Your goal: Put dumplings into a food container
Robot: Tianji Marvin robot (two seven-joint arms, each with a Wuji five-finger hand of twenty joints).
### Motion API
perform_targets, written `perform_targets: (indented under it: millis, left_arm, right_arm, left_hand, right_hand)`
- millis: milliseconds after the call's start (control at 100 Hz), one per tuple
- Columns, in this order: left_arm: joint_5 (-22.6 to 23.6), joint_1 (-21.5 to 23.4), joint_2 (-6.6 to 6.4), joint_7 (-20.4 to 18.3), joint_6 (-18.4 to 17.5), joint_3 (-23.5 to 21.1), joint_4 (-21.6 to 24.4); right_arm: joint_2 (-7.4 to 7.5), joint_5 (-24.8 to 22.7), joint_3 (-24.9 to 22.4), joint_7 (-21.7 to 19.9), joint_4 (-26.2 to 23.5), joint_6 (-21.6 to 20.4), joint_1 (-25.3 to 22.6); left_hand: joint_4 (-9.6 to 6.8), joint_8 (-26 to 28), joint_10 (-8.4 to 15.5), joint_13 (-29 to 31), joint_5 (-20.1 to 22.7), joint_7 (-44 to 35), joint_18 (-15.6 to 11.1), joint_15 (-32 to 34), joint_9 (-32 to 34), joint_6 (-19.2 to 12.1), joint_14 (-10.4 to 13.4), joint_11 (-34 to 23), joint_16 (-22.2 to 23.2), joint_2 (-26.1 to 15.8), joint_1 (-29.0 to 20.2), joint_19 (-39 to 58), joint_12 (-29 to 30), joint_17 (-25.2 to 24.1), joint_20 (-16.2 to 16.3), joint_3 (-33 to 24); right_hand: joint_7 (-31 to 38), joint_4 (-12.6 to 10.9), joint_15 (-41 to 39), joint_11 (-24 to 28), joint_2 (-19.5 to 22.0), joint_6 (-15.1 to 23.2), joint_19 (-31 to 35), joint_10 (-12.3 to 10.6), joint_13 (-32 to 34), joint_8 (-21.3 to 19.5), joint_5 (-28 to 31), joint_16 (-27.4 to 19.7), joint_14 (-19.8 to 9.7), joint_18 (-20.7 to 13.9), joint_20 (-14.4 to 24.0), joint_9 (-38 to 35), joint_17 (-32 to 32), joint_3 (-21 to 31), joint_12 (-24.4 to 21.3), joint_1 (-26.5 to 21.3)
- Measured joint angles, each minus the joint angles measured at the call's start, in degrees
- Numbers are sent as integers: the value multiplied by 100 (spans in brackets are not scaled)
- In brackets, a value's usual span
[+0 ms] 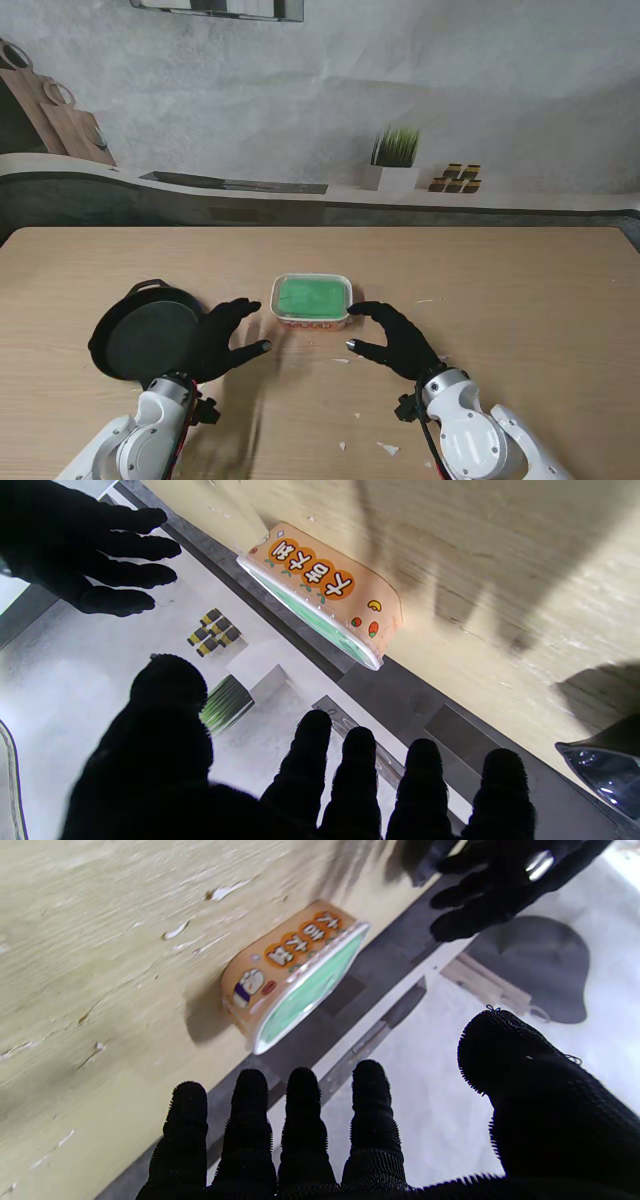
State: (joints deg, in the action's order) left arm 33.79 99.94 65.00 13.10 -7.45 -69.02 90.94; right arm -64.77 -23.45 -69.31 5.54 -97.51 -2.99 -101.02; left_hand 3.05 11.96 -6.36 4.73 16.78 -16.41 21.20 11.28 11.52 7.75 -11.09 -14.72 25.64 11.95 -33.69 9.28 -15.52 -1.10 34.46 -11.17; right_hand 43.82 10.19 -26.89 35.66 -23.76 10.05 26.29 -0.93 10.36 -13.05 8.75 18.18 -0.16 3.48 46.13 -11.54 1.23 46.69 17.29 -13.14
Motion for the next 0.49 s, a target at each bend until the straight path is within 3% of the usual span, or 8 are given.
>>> perform_targets:
  millis: [60, 140, 270, 490]
  left_arm:
    - [16, -2, -8, 4, -24, 32, -27]
    - [46, -8, -13, 8, -87, 71, -45]
    - [103, 4, -14, 4, -144, 56, -16]
    - [241, 18, -13, 87, -166, 41, 2]
  right_arm:
    - [-1, 52, 83, 213, 107, 12, 39]
    - [-3, 290, 88, 2, 103, 45, 54]
    - [24, -95, 142, -171, 59, 16, 88]
    - [28, 88, 189, -89, -56, 10, 83]
  left_hand:
    - [0, 0, 0, 0, 0, 9, -2, -2, 0, 69, 1, 1, 0, 0, 0, 0, 0, -7, 0, -1]
    - [0, 0, 0, 0, 0, 10, -4, -3, 0, 69, 2, 1, 0, 2, 0, 0, 0, -8, -1, -10]
    - [0, 0, 0, 0, 0, 10, -13, -3, 0, 69, 5, 1, 0, 3, 0, 0, 0, -10, -1, -13]
    - [0, -1, 0, 0, 3, 10, -65, -3, 0, 69, 6, 1, 0, 4, 0, 0, 0, -63, -1, -77]
  right_hand:
    - [0, 0, 0, 0, 0, 0, -26, 0, 0, 0, 0, 0, 0, 0, 0, 0, -42, 57, 0, -3]
    - [0, 0, 1, -1, 0, 0, -30, 0, -2, 0, -11, 0, 0, -47, 0, 0, -54, 57, 0, -2]
    - [1, 0, 1, -1, 0, 1, -30, 0, -2, 0, -11, 0, 0, -52, 14, 0, -54, 57, 0, -2]
    - [1, 0, 1, -1, -1, 1, -31, 0, -2, 0, -11, 0, 0, -52, 18, 0, -54, 57, -1, -3]
